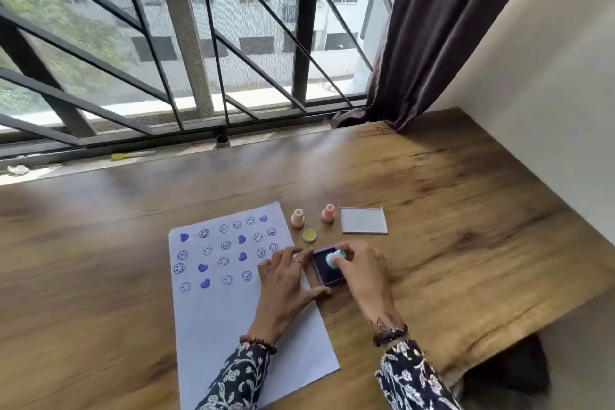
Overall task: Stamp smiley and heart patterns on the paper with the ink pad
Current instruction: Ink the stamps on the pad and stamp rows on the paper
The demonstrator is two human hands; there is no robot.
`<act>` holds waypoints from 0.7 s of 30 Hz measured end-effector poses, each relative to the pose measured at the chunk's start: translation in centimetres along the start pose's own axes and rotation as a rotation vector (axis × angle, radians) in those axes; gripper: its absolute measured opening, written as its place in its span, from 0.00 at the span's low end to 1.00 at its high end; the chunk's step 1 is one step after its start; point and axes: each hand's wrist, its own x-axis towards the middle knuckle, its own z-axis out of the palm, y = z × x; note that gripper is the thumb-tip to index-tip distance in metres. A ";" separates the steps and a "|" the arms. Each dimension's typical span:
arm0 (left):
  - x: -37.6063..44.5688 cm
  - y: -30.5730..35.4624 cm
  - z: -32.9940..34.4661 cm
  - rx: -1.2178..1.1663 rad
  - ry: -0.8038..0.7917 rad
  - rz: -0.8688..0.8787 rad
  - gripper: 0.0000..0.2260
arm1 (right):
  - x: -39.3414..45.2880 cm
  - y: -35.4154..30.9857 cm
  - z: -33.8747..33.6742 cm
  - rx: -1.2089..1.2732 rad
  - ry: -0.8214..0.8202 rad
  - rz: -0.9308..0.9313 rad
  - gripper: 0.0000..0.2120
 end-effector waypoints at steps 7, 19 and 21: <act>-0.1 -0.2 0.2 -0.008 0.042 0.005 0.31 | -0.3 -3.6 -2.3 -0.250 0.214 -0.339 0.08; -0.2 -0.4 0.4 -0.054 0.075 0.017 0.32 | -0.8 -0.5 2.4 -0.277 0.030 -0.218 0.05; -0.2 -0.4 0.4 -0.061 0.079 0.028 0.32 | -0.8 -0.4 2.6 -0.274 0.032 -0.210 0.06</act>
